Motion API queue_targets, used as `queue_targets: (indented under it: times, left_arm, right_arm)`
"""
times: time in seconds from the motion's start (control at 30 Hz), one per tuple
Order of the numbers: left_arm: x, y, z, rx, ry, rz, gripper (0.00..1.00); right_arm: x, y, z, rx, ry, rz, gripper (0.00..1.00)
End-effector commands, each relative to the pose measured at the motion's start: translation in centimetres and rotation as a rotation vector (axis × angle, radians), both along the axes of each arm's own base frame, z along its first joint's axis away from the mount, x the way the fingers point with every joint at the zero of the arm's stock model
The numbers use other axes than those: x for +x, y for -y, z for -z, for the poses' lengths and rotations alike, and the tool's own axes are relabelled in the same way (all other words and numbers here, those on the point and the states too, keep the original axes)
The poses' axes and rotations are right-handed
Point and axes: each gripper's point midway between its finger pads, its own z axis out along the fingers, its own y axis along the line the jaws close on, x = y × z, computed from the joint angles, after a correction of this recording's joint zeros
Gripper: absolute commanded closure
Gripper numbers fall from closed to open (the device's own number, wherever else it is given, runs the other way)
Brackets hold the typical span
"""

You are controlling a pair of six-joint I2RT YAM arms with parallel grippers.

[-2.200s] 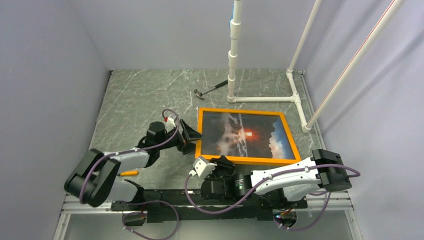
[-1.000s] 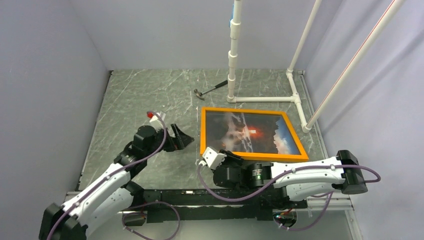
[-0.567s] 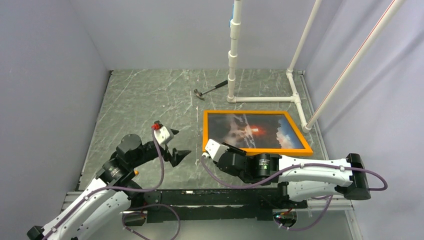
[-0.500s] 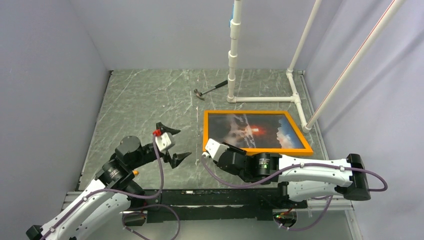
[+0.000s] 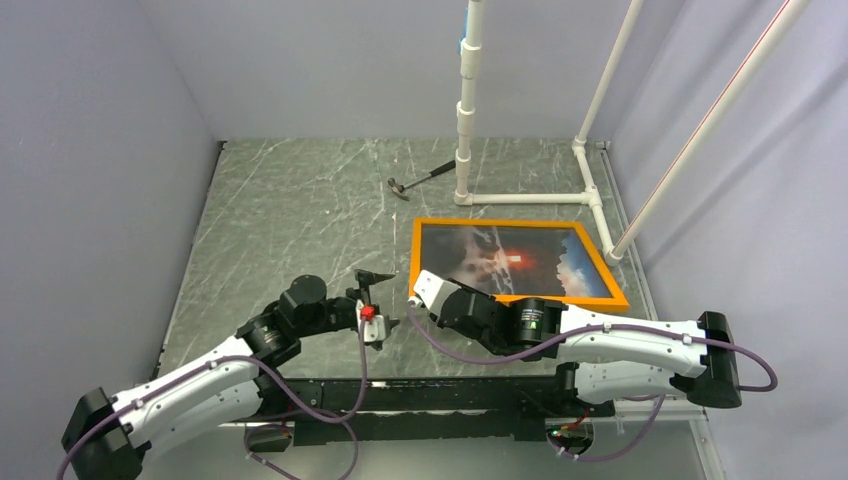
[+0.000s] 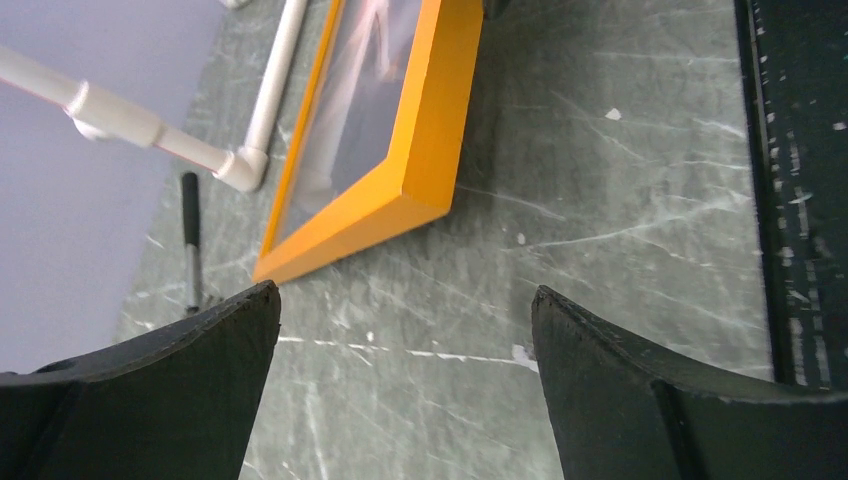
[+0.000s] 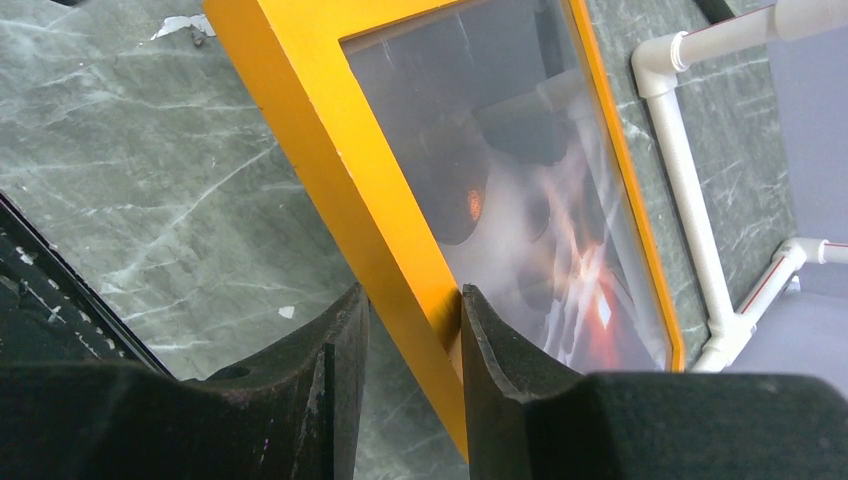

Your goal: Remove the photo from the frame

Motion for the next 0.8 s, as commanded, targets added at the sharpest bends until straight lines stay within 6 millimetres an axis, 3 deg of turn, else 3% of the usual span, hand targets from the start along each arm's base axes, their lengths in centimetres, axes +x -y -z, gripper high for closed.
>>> queue_targets:
  times: [0.0, 0.53, 0.77]
  left_arm:
    - [1.6, 2.1, -2.8, -0.038, 0.190, 0.035, 0.05]
    - [2.6, 6.6, -1.9, -0.075, 0.110, 0.093, 0.18]
    - [2.8, 7.1, -0.5, -0.045, 0.097, 0.095, 0.38]
  right_arm:
    - [0.3, -1.8, -3.3, 0.175, 0.001, 0.014, 1.00]
    - [0.5, -1.7, -3.4, 0.178, -0.001, 0.024, 1.00]
    - [0.7, -1.5, -3.4, 0.179, 0.004, 0.035, 1.00]
